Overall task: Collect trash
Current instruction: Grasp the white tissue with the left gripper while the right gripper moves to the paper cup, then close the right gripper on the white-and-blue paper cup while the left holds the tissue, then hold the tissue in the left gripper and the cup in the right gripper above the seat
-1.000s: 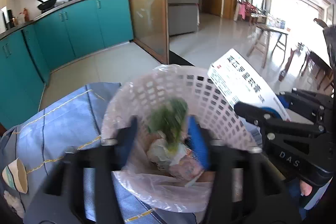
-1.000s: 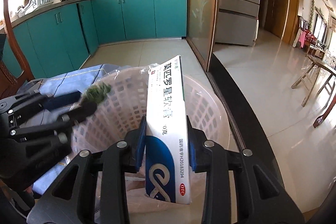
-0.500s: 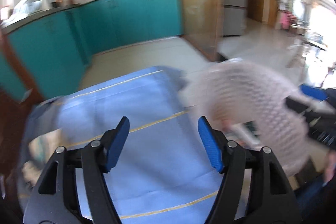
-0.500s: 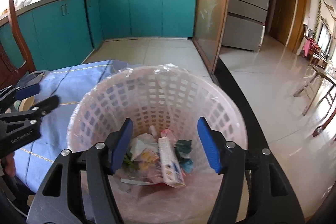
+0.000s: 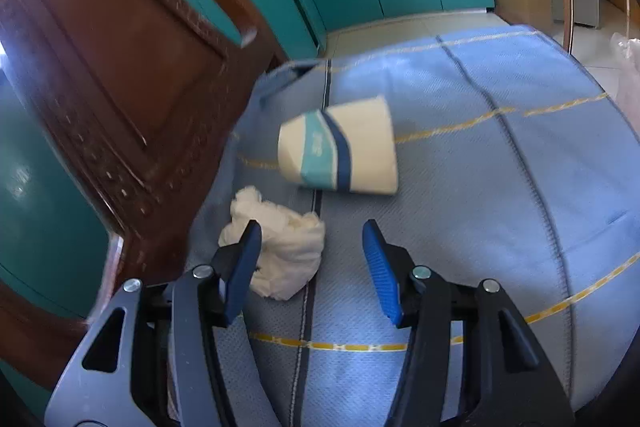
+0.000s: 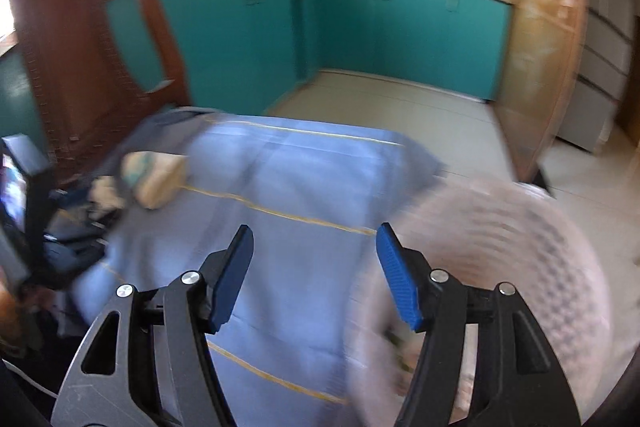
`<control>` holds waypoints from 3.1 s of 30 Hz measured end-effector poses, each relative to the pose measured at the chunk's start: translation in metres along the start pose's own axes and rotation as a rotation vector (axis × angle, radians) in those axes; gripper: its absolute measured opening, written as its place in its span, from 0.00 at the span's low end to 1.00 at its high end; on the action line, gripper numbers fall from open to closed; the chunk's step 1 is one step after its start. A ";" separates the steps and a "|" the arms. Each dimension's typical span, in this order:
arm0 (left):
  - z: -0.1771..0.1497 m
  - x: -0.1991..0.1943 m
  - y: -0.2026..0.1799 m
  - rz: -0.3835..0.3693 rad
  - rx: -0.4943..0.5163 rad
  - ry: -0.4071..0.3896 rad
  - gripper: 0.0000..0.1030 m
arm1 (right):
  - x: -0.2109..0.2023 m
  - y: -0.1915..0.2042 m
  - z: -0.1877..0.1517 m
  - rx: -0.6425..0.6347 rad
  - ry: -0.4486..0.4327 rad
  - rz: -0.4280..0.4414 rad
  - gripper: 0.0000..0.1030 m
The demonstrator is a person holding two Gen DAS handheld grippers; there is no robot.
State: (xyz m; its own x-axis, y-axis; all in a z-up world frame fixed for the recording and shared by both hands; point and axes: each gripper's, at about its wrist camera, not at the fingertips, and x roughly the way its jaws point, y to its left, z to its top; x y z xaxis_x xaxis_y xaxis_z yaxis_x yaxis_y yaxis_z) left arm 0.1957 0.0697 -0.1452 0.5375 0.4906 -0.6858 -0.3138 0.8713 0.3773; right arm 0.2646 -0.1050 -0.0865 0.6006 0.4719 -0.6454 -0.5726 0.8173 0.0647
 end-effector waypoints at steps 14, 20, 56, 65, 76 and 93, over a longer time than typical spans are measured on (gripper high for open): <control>-0.021 0.006 0.035 -0.100 -0.076 -0.032 0.21 | 0.078 0.070 0.028 -0.118 0.070 0.292 0.61; -0.035 -0.060 0.064 -0.163 -0.101 -0.124 0.21 | 0.124 0.095 0.031 -0.099 0.144 0.434 0.60; -0.003 -0.042 0.004 -0.421 -0.086 -0.125 0.23 | 0.009 0.015 -0.002 -0.074 0.091 0.037 0.73; -0.007 -0.030 0.023 -0.378 -0.132 -0.083 0.23 | 0.067 0.072 0.013 -0.339 0.133 0.110 0.76; -0.007 -0.026 0.015 -0.382 -0.110 -0.080 0.23 | 0.098 0.086 -0.013 -0.435 0.231 0.002 0.76; -0.005 -0.015 0.011 -0.389 -0.101 -0.051 0.24 | 0.065 0.067 -0.016 -0.271 0.191 -0.076 0.74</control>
State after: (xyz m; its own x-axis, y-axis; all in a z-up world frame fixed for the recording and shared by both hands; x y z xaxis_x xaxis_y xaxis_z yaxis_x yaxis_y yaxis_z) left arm 0.1807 0.0716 -0.1335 0.6686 0.1263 -0.7329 -0.1530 0.9877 0.0306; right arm 0.2563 -0.0244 -0.1362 0.5469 0.3213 -0.7731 -0.6726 0.7185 -0.1772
